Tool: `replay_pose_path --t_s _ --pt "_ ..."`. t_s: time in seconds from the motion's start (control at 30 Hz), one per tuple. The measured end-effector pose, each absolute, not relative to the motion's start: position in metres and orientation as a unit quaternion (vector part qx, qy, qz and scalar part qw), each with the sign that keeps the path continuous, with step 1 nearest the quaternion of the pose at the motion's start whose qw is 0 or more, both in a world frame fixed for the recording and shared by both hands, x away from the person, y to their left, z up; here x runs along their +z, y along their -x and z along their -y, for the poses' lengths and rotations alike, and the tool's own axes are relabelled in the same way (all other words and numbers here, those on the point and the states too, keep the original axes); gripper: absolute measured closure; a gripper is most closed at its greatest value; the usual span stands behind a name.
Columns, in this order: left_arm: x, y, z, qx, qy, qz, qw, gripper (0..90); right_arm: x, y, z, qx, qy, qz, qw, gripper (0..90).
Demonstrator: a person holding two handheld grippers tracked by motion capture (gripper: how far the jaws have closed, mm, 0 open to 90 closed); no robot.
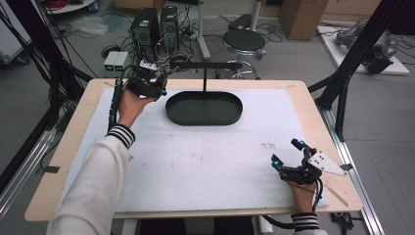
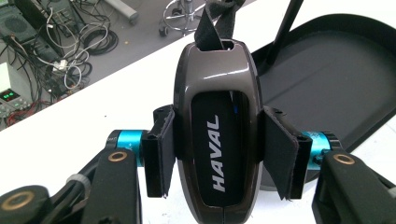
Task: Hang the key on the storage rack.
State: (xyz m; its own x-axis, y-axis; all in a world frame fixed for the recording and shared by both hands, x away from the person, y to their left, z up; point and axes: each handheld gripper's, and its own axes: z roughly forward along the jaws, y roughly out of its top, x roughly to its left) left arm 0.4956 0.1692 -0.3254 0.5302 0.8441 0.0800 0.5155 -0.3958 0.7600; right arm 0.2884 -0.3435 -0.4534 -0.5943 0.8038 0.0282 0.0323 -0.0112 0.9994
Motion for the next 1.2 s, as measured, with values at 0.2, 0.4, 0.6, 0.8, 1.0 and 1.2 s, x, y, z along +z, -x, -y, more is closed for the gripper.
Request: replay_pose_path --t_s 0.2,0.4,0.6,0.8,1.0,1.2 --pt "-0.338 -0.499 -0.164 0.239 -0.802 -0.419 0.352 48.3 -0.453 -0.289 0.344 0.630 -0.330 -0.633 0.307 0.5" --pt "-0.351 -0.505 -0.152 0.235 -0.807 -0.414 0.349 48.3 -0.453 -0.288 0.344 0.630 -0.330 -0.632 0.308 0.4" --pt "-0.359 -0.510 -0.152 0.220 -0.811 -0.402 0.364 48.1 -0.453 -0.288 0.344 0.631 -0.332 -0.631 0.305 0.5" --pt "-0.361 -0.511 -0.154 0.192 -0.805 -0.415 0.378 47.8 -0.453 -0.288 0.344 0.631 -0.333 -0.630 0.306 0.5" --pt "-0.350 -0.501 -0.160 0.214 -0.786 -0.360 0.455 16.2 -0.453 -0.288 0.344 0.630 -0.330 -0.632 0.308 0.5" --pt "-0.335 -0.475 -0.177 0.233 -0.746 -0.322 0.535 1.7 -0.454 -0.288 0.344 0.632 -0.333 -0.629 0.306 0.4"
